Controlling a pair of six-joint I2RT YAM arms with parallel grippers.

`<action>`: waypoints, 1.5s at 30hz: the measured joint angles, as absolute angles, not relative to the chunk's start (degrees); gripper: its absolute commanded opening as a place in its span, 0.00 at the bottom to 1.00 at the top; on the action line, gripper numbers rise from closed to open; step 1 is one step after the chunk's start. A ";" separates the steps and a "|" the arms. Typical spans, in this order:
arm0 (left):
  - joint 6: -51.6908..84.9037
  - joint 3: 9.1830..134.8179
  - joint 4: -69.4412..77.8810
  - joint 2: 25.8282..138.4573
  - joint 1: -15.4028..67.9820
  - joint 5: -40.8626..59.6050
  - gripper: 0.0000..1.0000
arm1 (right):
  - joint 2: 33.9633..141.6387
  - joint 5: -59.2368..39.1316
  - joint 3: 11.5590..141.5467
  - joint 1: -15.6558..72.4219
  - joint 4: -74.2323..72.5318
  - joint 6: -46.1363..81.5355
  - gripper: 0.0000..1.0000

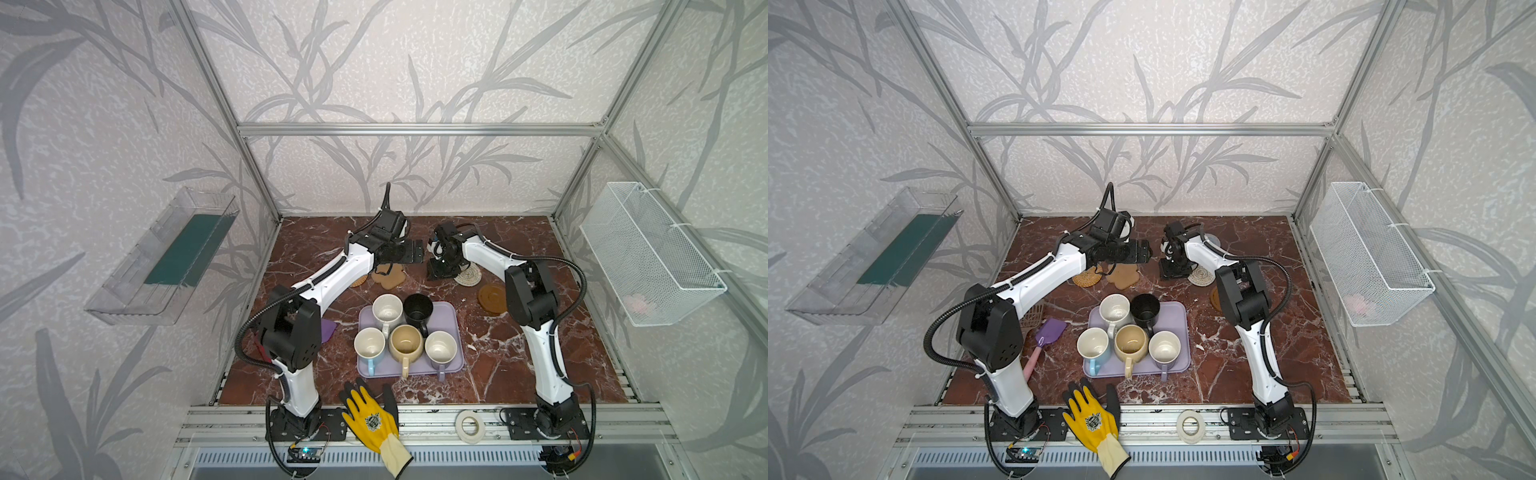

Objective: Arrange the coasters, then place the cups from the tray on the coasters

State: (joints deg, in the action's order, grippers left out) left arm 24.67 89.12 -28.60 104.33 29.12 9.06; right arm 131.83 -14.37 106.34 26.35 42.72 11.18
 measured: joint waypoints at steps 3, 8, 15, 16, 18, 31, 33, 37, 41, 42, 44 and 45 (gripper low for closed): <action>24.67 89.12 -28.67 104.33 29.12 8.84 0.97 | 130.41 -12.82 104.27 26.48 42.17 11.99 0.60; 24.62 89.12 -28.62 104.33 29.12 8.64 0.98 | 124.07 -10.48 95.42 21.45 40.32 12.10 0.63; 24.60 89.14 -26.57 104.60 29.06 9.58 0.98 | 121.82 -10.33 93.71 13.80 39.31 11.07 0.61; 24.58 89.23 -26.44 104.84 29.06 9.63 0.98 | 122.15 -10.37 93.93 13.91 39.53 10.90 0.60; 24.51 89.82 -26.35 105.75 28.97 9.72 0.98 | 123.70 -10.55 95.68 14.74 40.47 10.66 0.59; 25.04 91.90 -26.06 109.38 28.08 11.07 0.95 | 129.25 -10.52 103.50 19.00 45.25 9.98 0.56; 25.30 91.90 -26.04 109.62 27.79 11.31 0.93 | 129.80 -10.52 104.42 20.84 45.45 10.04 0.56; 25.61 91.90 -26.09 109.84 27.09 11.20 0.93 | 131.59 -10.57 107.31 24.99 46.13 10.92 0.56; 25.56 91.90 -26.55 110.32 26.26 10.96 0.93 | 134.28 -10.57 111.85 27.88 47.09 11.84 0.55; 25.58 91.90 -26.57 110.43 26.09 11.03 0.93 | 134.74 -10.57 112.60 28.21 47.27 12.21 0.54; 25.56 91.90 -26.59 110.56 25.91 11.03 0.93 | 135.41 -10.72 113.73 28.27 47.92 12.64 0.54; 25.56 91.90 -26.57 110.56 25.78 11.03 0.93 | 135.66 -11.03 114.15 28.16 48.16 12.91 0.54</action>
